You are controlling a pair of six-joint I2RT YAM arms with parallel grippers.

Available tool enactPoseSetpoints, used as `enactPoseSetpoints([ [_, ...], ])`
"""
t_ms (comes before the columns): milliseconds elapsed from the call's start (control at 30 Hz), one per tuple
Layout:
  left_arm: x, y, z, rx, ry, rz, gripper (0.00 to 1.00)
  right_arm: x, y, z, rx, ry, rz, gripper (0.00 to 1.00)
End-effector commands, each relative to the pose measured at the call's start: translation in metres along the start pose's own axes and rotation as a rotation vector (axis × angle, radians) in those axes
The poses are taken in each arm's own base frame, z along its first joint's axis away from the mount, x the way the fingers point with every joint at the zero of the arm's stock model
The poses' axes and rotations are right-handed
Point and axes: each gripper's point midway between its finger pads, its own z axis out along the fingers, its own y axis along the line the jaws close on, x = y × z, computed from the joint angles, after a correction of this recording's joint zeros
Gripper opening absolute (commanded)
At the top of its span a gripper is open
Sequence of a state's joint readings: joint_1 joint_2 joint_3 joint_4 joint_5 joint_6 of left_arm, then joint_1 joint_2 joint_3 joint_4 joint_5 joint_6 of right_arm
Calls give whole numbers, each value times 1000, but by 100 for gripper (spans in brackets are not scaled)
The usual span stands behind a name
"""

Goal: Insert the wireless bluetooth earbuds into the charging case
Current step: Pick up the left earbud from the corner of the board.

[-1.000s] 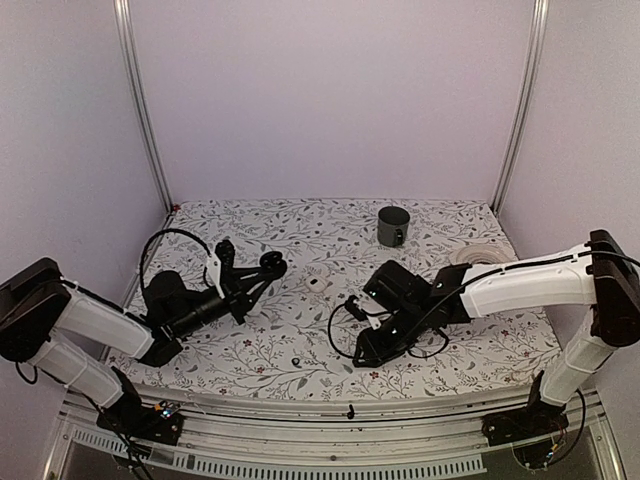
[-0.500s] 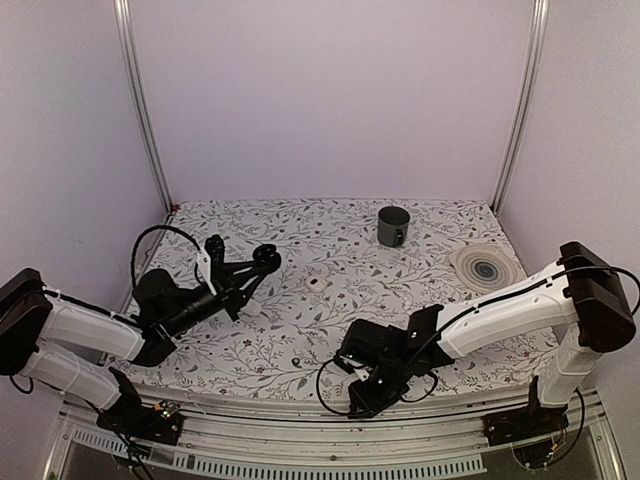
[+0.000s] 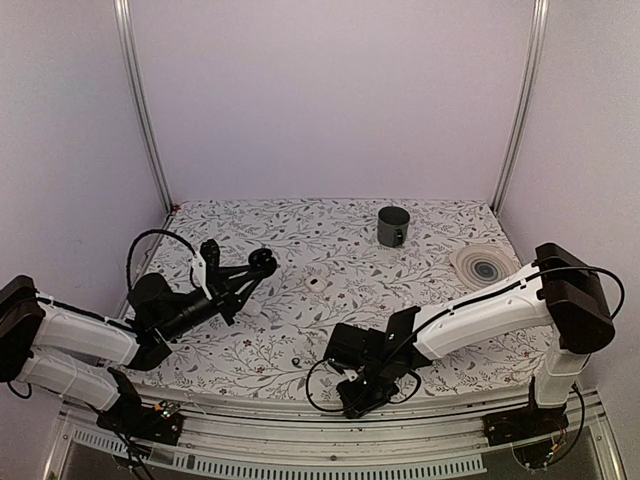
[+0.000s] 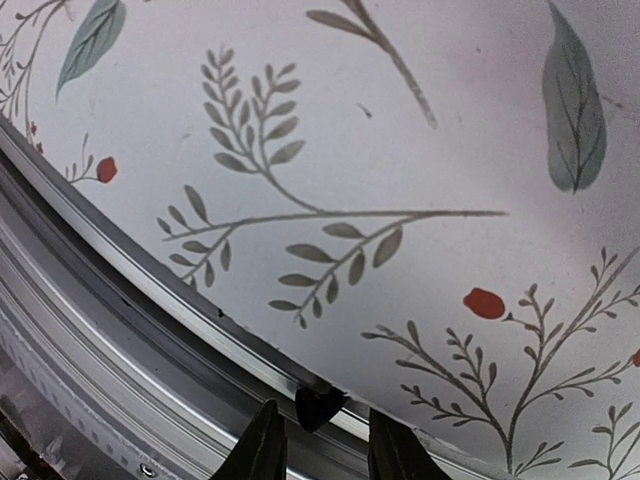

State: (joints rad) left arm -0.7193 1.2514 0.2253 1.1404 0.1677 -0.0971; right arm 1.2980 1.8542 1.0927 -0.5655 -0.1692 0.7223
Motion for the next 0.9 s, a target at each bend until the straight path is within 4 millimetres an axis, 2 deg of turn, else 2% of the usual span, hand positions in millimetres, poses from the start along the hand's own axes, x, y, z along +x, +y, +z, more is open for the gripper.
enactPoseSetpoints([
  [0, -4, 5, -4, -19, -17, 14, 0, 6, -7, 5, 72, 28, 25, 30],
  [200, -5, 4, -5, -15, -27, 14, 0, 10, -3, 5, 108, 44, 18, 26],
  [300, -4, 4, -6, -16, -27, 13, 0, 10, 0, 7, 113, 53, 13, 20],
  [500, -4, 5, -7, -20, -28, 11, 0, 18, -6, 16, 148, 91, 9, 20],
  [600, -4, 5, -7, -18, -33, 10, 0, 20, -9, 19, 161, 98, 13, 11],
  [667, -4, 5, -7, -19, -33, 8, 0, 9, -1, 13, 153, 63, 8, 5],
  [867, -2, 6, -7, -26, -30, 4, 0, -6, 6, -3, 136, 4, -37, 4],
])
